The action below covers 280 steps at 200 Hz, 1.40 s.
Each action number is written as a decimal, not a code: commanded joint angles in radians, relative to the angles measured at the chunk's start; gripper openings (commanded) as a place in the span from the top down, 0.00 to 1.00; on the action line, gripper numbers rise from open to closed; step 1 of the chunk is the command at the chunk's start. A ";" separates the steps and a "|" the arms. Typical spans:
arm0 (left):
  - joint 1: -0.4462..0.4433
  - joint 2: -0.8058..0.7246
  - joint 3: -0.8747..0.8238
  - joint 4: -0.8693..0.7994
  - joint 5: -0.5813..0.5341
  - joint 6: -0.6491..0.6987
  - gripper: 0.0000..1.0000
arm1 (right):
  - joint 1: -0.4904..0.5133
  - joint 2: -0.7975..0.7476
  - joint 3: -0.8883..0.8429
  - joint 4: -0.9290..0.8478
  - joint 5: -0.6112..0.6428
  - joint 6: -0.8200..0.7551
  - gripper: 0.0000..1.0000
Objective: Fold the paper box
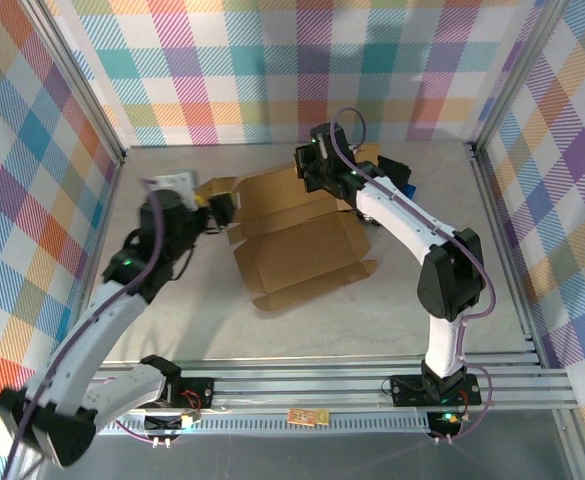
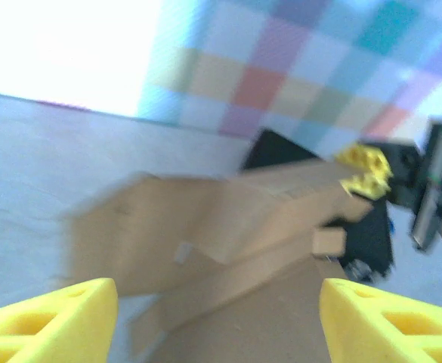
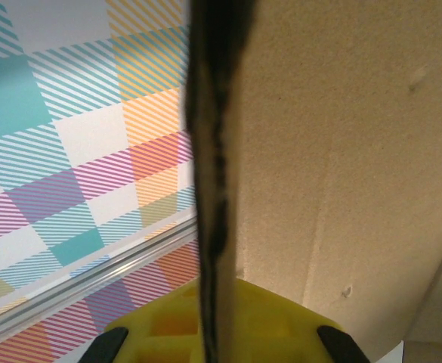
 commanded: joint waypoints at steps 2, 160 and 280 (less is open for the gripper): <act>0.146 -0.012 -0.059 -0.119 0.188 0.074 0.30 | -0.013 -0.059 0.008 -0.008 -0.021 -0.042 1.00; 0.130 0.298 -0.125 0.177 0.109 0.205 0.68 | -0.018 -0.011 0.078 -0.063 -0.125 -0.051 1.00; -0.249 0.472 0.033 -0.061 -0.709 -0.143 0.81 | 0.014 0.014 0.072 -0.022 -0.088 0.009 1.00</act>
